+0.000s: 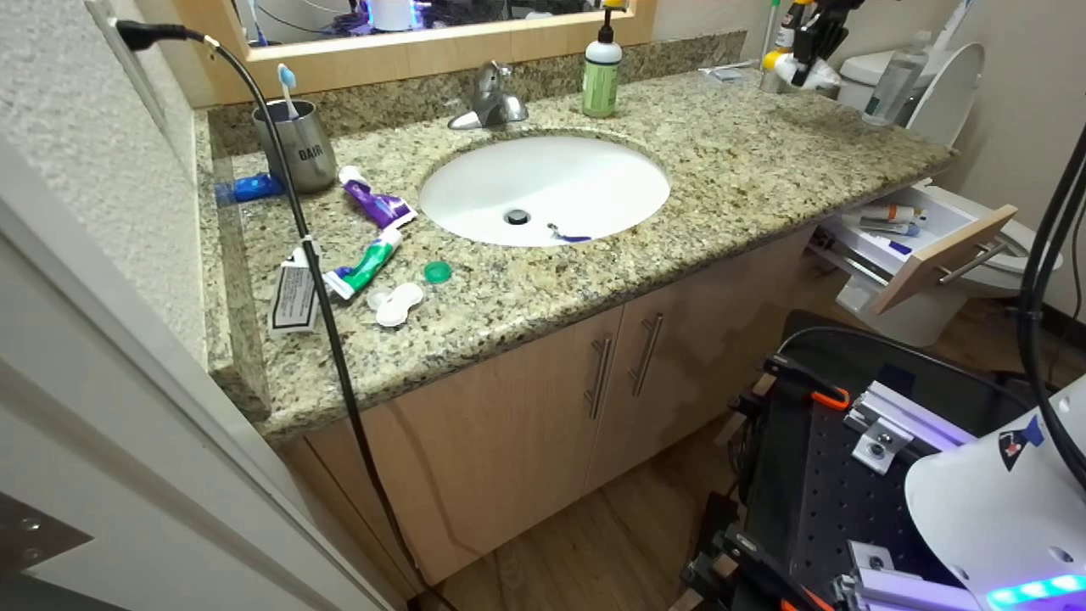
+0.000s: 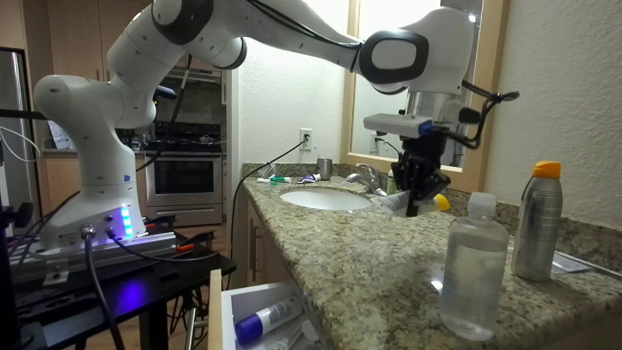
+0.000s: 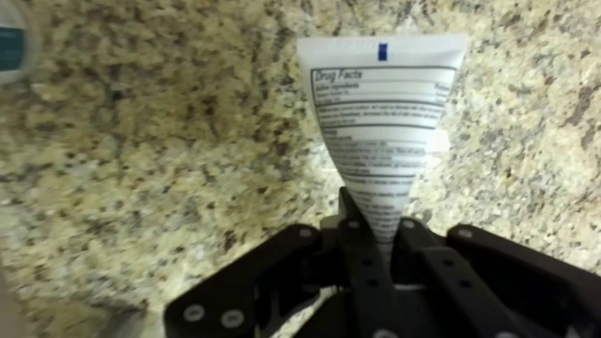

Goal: Put the white bottle with the yellow lid inside the open drawer on the right then close the drawer

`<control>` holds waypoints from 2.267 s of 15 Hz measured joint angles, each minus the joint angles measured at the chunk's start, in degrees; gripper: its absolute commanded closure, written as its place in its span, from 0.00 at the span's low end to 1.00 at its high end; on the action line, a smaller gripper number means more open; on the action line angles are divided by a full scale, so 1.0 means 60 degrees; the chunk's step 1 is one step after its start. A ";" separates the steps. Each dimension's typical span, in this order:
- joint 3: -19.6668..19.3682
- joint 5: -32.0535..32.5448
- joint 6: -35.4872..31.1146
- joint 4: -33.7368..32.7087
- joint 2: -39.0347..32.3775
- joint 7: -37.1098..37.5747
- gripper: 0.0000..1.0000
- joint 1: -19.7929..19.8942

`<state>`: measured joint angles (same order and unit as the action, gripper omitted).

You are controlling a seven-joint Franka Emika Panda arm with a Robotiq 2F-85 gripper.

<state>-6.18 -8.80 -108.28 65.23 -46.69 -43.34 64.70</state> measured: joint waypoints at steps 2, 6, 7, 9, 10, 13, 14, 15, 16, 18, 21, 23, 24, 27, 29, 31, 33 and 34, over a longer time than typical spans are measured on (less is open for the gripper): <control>-0.0373 0.0405 0.0006 -0.0098 0.0331 -0.0001 0.98 0.0081; -0.1350 0.1849 0.0513 -0.0093 0.0920 -0.0828 0.98 0.0239; -0.1500 0.2143 0.0730 -0.0089 0.1021 -0.1342 0.98 0.0330; -0.1646 0.2650 0.1182 -0.0089 0.1177 -0.2469 0.98 0.0563; -0.1646 0.2893 0.1395 -0.0090 0.1227 -0.3006 0.98 0.0697; -0.1646 0.3541 0.1869 -0.0082 0.1239 -0.4532 0.98 0.1010; -0.1646 0.3779 0.1988 -0.0061 0.1223 -0.5008 0.98 0.1074; -0.1646 0.4039 0.2032 -0.0002 0.1210 -0.5431 0.98 0.1109; -0.1646 0.4321 0.2033 0.0077 0.1192 -0.5824 0.98 0.1128; -0.1649 0.4969 0.1993 0.0346 0.1181 -0.6547 0.98 0.1131; -0.1676 0.5865 0.1730 0.0841 0.1182 -0.7637 0.93 0.1147; -0.1643 0.5651 0.1701 0.0979 0.1194 -0.8289 0.93 0.1248; -0.1629 0.5600 0.1701 0.0985 0.1202 -0.8434 0.93 0.1292; -0.1614 0.5560 0.1701 0.0985 0.1225 -0.8528 0.98 0.1319; -0.1605 0.5577 0.1720 0.0983 0.1211 -0.8499 0.98 0.1293; -0.1611 0.5752 0.1442 0.1143 0.1181 -0.8339 0.98 0.1182; -0.1616 0.6412 0.0266 0.1791 0.1212 -0.8261 0.98 0.1147; -0.1587 0.6965 -0.0455 0.2199 0.1220 -0.8256 0.98 0.1215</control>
<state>-15.71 32.99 -111.01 78.42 -39.37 -92.88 71.99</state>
